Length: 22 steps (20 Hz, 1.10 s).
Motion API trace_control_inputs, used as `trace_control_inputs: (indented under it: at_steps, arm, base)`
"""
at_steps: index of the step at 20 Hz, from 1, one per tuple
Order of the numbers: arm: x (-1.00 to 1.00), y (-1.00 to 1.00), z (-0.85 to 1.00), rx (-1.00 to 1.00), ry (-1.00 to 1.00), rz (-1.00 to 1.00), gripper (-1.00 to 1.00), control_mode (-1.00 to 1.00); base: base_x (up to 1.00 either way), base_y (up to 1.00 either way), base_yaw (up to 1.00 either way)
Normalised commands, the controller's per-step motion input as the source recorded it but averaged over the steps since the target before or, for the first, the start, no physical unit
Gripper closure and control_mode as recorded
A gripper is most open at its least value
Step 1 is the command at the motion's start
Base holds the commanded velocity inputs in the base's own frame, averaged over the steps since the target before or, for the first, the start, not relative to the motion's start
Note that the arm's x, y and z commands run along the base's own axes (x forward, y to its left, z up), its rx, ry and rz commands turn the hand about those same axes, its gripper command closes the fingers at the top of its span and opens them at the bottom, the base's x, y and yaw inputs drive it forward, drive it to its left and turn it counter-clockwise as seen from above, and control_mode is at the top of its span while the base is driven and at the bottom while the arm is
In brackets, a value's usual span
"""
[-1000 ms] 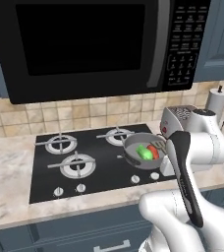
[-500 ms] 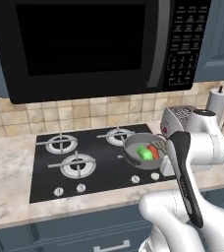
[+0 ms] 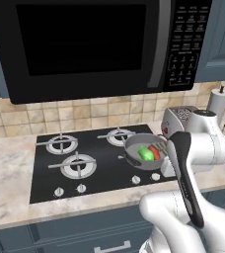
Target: Put the corn and sweet potato in the pot. Retrieve the spatula and lightly stir the vegetables in the pot.
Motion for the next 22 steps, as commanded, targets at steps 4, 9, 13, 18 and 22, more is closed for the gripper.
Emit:
trace_control_inputs:
  at_steps: [4, 9, 13, 18, 22]
  arm:
    - [0.30, 0.00, 0.12, -0.01, 0.24, 0.00, 1.00, -1.00]
    - [0.47, 0.00, 0.01, -0.09, 0.11, 0.00, 1.00, -1.00]
    - [0.26, 0.00, 0.00, -0.07, -0.07, 0.03, 1.00, -1.00]
    - [0.23, -0.22, 0.00, -0.05, -0.08, 0.24, 1.00, -1.00]
    - [0.23, -0.39, 0.00, -0.03, -0.05, 0.45, 1.00, -1.00]
  base:
    - [0.00, 0.00, 0.00]
    - [0.00, 0.00, 0.00]
    - [0.00, 0.00, 0.00]
    - [0.00, 0.00, 0.00]
    - [0.00, 0.00, 0.00]
